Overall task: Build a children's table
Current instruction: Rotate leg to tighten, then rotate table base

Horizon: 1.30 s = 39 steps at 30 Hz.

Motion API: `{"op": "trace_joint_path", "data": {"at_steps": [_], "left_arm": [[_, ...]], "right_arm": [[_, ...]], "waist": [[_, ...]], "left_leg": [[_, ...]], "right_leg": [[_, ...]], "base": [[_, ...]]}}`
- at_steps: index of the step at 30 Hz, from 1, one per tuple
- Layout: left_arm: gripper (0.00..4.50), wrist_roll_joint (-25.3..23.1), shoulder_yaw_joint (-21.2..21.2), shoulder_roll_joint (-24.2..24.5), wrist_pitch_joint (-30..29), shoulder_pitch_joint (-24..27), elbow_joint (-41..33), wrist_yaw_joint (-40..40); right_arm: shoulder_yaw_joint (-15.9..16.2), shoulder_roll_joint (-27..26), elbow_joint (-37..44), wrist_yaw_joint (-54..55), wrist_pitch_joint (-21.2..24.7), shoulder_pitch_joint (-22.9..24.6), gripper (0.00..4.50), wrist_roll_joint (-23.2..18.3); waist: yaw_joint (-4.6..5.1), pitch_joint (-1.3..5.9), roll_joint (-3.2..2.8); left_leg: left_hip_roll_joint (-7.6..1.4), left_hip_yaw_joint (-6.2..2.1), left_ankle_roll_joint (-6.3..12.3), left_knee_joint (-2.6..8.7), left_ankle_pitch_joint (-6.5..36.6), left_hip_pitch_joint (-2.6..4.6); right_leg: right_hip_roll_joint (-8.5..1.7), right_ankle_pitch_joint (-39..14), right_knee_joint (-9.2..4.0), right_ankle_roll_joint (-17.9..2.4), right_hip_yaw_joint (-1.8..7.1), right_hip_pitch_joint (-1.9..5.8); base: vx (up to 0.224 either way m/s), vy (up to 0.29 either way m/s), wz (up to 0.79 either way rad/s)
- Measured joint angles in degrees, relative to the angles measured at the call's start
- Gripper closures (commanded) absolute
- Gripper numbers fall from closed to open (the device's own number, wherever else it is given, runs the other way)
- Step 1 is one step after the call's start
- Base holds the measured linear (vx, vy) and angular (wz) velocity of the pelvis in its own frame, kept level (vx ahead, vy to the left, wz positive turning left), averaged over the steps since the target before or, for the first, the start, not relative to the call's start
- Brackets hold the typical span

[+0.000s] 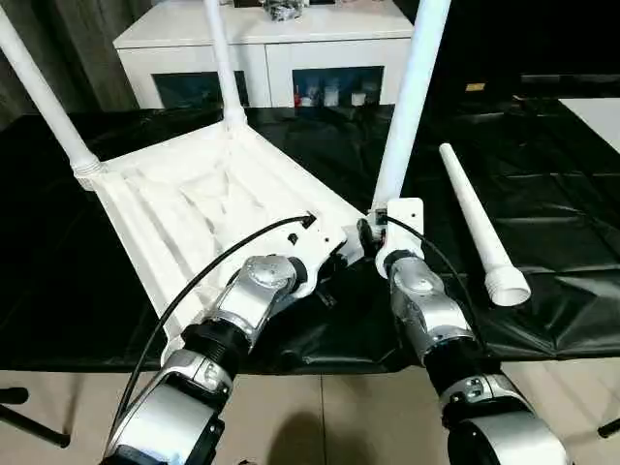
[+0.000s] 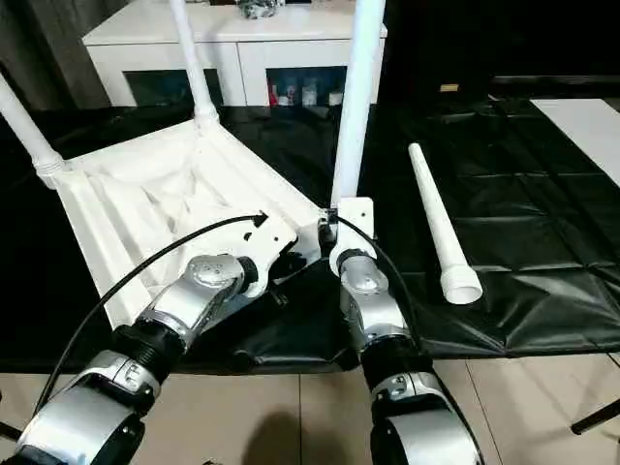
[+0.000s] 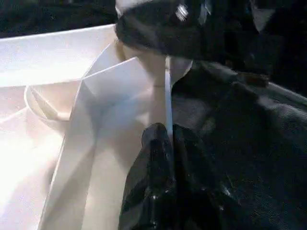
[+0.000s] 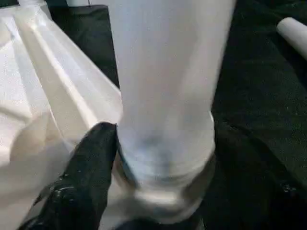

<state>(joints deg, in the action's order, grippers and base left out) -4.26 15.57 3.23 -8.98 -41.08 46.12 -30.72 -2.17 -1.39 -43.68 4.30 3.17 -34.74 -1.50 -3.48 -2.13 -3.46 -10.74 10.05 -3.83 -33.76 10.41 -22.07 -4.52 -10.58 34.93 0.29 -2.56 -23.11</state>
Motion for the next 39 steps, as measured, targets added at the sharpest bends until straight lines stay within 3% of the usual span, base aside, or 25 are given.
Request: {"op": "trace_joint_path", "data": {"at_steps": [2,3,6,12,13,16,18,20,22,24,28,30,32,38,39], "left_arm": [[4.50,0.1,-0.3,-0.4,1.8,0.1,0.3,0.1],[3.95,0.5,-1.2,-1.0,2.6,0.2,0.4,0.1],[3.95,4.8,-5.4,-1.6,5.8,0.6,-1.7,-0.2],[3.42,9.5,-11.5,1.1,5.4,1.5,-13.1,0.9],[3.12,9.7,-12.3,1.4,4.5,2.0,-15.7,1.6],[3.13,10.2,-14.8,5.8,-0.4,4.7,-24.6,3.1],[3.06,9.4,-18.1,11.4,-7.5,9.6,-34.3,4.6],[2.70,7.6,-23.6,17.3,-14.4,15.3,-42.0,5.7],[2.73,5.3,-27.5,20.3,-19.0,19.8,-46.6,6.3],[2.29,2.8,-30.2,21.5,-22.8,23.5,-50.0,7.3],[2.27,1.8,-32.3,23.3,-30.7,29.7,-56.6,9.5],[1.86,2.6,-32.9,23.6,-35.8,33.4,-58.4,9.8],[1.82,4.6,-30.9,23.7,-39.9,36.7,-59.2,8.2],[1.44,6.1,-24.1,23.4,-46.2,38.3,-62.1,3.4],[1.22,6.7,-23.4,23.4,-47.1,38.4,-62.7,3.2]], "right_arm": [[0.8,1.1,3.8,-0.4,0.0,2.4,1.08,0.4],[0.9,1.7,6.3,-1.0,0.2,3.9,1.01,0.8],[0.8,3.9,13.1,-1.8,1.1,7.4,1.01,1.2],[-0.2,7.6,26.3,-4.8,4.9,14.9,1.01,1.0],[0.3,7.6,28.4,-5.7,6.3,16.3,1.01,0.8],[3.1,8.4,34.2,-9.5,10.0,20.1,1.01,-0.2],[5.2,9.7,39.0,-12.3,12.9,22.5,1.01,-0.9],[5.7,10.8,42.3,-13.6,15.2,24.8,1.01,-1.4],[5.4,11.0,43.1,-13.6,16.5,25.8,1.01,-1.4],[4.8,10.8,43.4,-13.4,17.8,26.0,1.01,-1.3],[5.5,10.0,44.1,-13.0,21.3,25.4,1.01,-1.1],[5.6,10.3,43.6,-12.9,23.7,25.2,1.01,-1.1],[6.3,9.5,41.0,-13.2,25.0,23.2,1.01,-1.1],[9.1,4.6,29.5,-13.7,24.2,15.3,1.01,-0.8],[9.4,3.7,27.8,-13.7,23.8,14.2,1.01,-0.6]], "waist": [[-0.58,-0.07,0.08],[-1.03,-0.16,0.17],[-1.82,-0.71,0.93],[-1.50,-0.75,1.07],[-1.39,-0.76,1.04],[-0.35,-0.79,0.93],[0.71,-0.83,0.79],[1.36,-0.82,0.76],[1.40,-0.82,0.76],[1.12,-0.88,0.86],[0.54,-0.87,1.14],[0.48,-0.91,1.32],[0.26,-0.93,1.43],[0.04,-1.04,1.38],[0.01,-1.07,1.32]], "left_leg": [[-0.02,0.01,0.06,0.01,0.0,-0.10],[-0.05,0.08,0.27,0.02,-0.2,-0.20],[-0.16,0.13,0.41,-0.05,-0.5,-0.53],[-0.11,0.43,0.66,-0.21,-0.5,-0.56],[-0.13,0.44,0.66,-0.18,-0.5,-0.56],[-0.23,0.44,0.63,-0.05,-0.5,-0.43],[-0.25,0.41,0.56,0.16,-0.5,-0.25],[-0.26,0.25,0.49,0.25,-0.5,-0.11],[-0.25,0.21,0.40,0.27,-0.6,-0.10],[-0.22,0.21,0.37,0.23,-0.6,-0.13],[-0.14,0.34,0.38,0.22,-0.6,-0.06],[-0.12,0.30,0.38,0.19,-0.6,-0.03],[-0.12,0.27,0.38,0.18,-0.6,-0.03],[-0.08,0.12,0.35,0.18,-0.6,-0.02],[-0.05,0.11,0.35,0.19,-0.6,-0.04]], "right_leg": [[0.00,-0.1,0.00,0.1,-0.01,-0.01],[0.00,-0.1,0.00,0.1,-0.01,-0.08],[-0.01,-0.1,0.00,0.1,-0.09,-0.27],[-0.08,-0.1,-0.23,0.2,0.13,-0.27],[-0.07,-0.1,-0.23,0.2,0.13,-0.29],[0.06,-0.1,-0.16,0.2,0.14,-0.33],[0.12,-0.2,-0.12,0.3,0.17,-0.35],[0.22,-0.2,-0.11,0.3,0.12,-0.30],[0.22,-0.2,-0.11,0.4,0.09,-0.30],[0.20,-0.2,-0.11,0.4,0.13,-0.25],[0.16,-0.3,-0.15,0.6,0.40,-0.08],[0.15,-0.4,-0.14,0.7,0.39,-0.03],[0.16,-0.4,-0.14,0.7,0.37,-0.04],[0.17,-0.4,-0.07,0.7,0.34,0.00],[0.16,-0.4,-0.08,0.7,0.35,0.01]], "base": [[0.000,0.000,0.00],[0.000,0.000,0.00],[0.000,0.000,0.00],[0.000,0.000,0.00],[0.000,0.000,0.00],[0.000,0.000,0.00],[0.000,0.000,0.00],[0.000,0.000,0.00],[0.000,0.000,0.00],[0.000,0.000,0.00],[0.000,0.000,0.00],[0.000,0.000,0.00],[0.000,0.000,0.00],[0.000,0.000,0.00],[0.000,0.000,0.00]]}}
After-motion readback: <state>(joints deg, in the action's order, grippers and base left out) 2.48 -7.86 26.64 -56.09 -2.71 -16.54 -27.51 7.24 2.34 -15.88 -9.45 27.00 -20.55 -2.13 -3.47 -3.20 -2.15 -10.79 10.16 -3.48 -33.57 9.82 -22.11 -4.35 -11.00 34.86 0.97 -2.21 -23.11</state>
